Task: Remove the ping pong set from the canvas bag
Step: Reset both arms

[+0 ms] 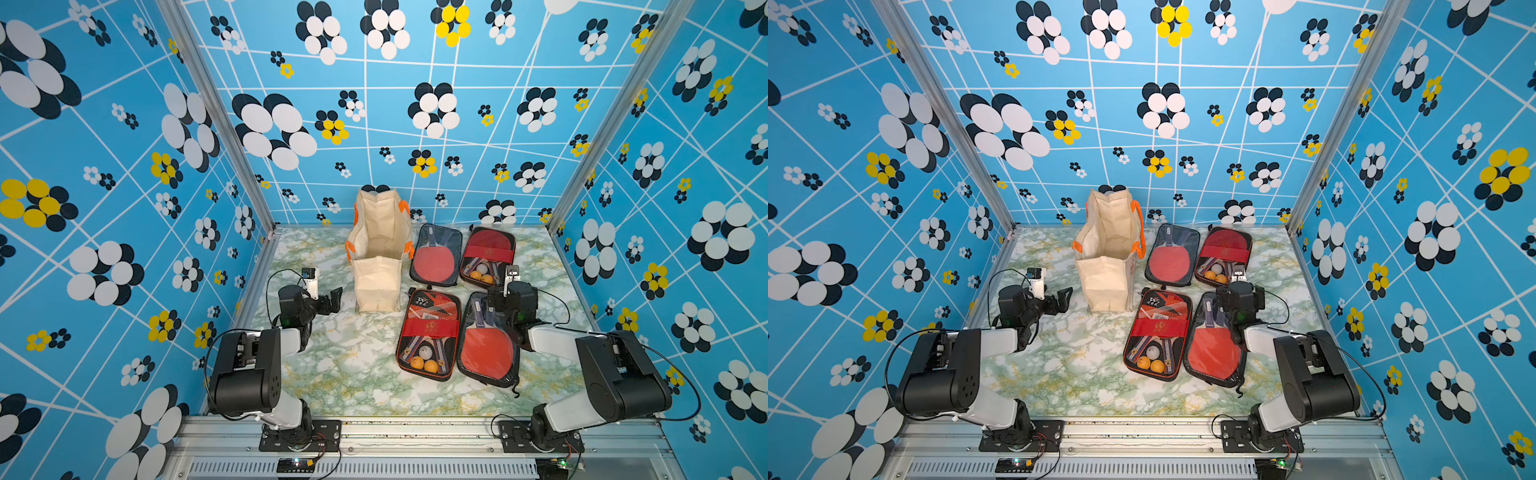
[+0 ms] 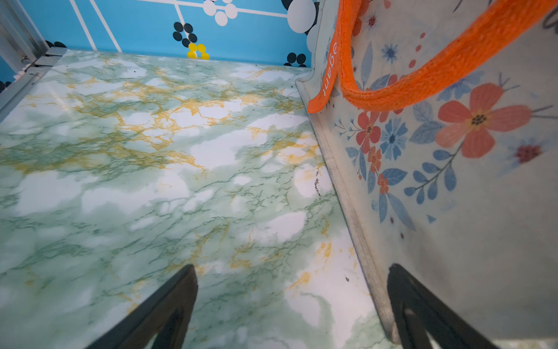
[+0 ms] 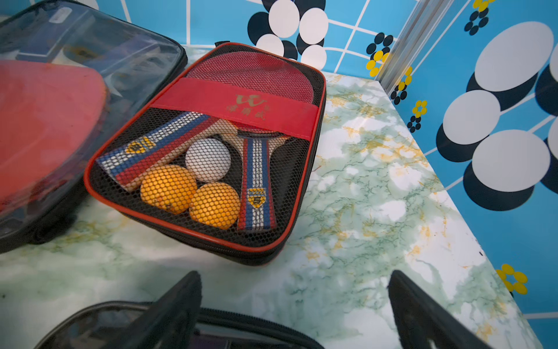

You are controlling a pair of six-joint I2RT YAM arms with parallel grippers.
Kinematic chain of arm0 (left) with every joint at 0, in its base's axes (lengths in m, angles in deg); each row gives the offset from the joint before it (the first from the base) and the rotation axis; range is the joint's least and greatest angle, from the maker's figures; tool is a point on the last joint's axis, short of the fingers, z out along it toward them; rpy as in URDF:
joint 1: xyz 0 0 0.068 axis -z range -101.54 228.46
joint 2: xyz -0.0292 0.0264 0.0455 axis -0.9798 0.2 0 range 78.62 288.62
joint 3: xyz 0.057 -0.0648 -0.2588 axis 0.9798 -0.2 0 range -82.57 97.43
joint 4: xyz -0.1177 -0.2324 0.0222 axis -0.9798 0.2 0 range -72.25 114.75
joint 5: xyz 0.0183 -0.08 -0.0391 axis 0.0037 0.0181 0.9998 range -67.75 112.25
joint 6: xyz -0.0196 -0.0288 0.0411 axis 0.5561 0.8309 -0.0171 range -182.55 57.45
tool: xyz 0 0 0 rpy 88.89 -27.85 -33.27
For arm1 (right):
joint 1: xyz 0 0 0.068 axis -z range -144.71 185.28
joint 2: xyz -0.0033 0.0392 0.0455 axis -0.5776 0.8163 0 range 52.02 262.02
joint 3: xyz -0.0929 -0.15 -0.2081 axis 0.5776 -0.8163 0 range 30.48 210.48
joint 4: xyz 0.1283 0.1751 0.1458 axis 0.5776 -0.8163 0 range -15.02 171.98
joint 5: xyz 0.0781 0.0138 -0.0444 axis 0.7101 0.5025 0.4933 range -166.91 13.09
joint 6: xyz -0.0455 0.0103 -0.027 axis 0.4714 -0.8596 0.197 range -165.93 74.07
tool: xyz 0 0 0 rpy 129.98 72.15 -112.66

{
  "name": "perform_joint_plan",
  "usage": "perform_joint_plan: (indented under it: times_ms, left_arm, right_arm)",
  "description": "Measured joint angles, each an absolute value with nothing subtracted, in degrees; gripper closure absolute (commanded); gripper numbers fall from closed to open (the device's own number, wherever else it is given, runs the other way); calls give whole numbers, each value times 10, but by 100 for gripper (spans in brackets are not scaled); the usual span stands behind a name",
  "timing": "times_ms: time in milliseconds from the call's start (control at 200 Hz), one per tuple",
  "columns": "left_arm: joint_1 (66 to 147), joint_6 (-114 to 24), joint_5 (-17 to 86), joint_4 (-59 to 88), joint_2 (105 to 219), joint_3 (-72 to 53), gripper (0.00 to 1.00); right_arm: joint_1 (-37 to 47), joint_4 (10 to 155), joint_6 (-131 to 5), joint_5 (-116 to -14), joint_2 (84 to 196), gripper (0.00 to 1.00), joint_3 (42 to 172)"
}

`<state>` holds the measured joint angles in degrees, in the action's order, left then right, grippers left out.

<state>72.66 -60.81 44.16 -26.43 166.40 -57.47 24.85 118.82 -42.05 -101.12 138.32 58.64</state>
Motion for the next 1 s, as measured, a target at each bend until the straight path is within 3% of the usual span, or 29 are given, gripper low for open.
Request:
perform_joint_plan:
  times_ms: [445, 999]
  left_arm:
    - [749, -610, 360, -375, 1677, -623, 1]
    - [770, -617, 316, -366, 1677, -621, 1]
  right_arm:
    - [295, 1378, -436, -943, 1404, 1, 496]
    - [307, 1383, -459, -944, 1412, 1, 498]
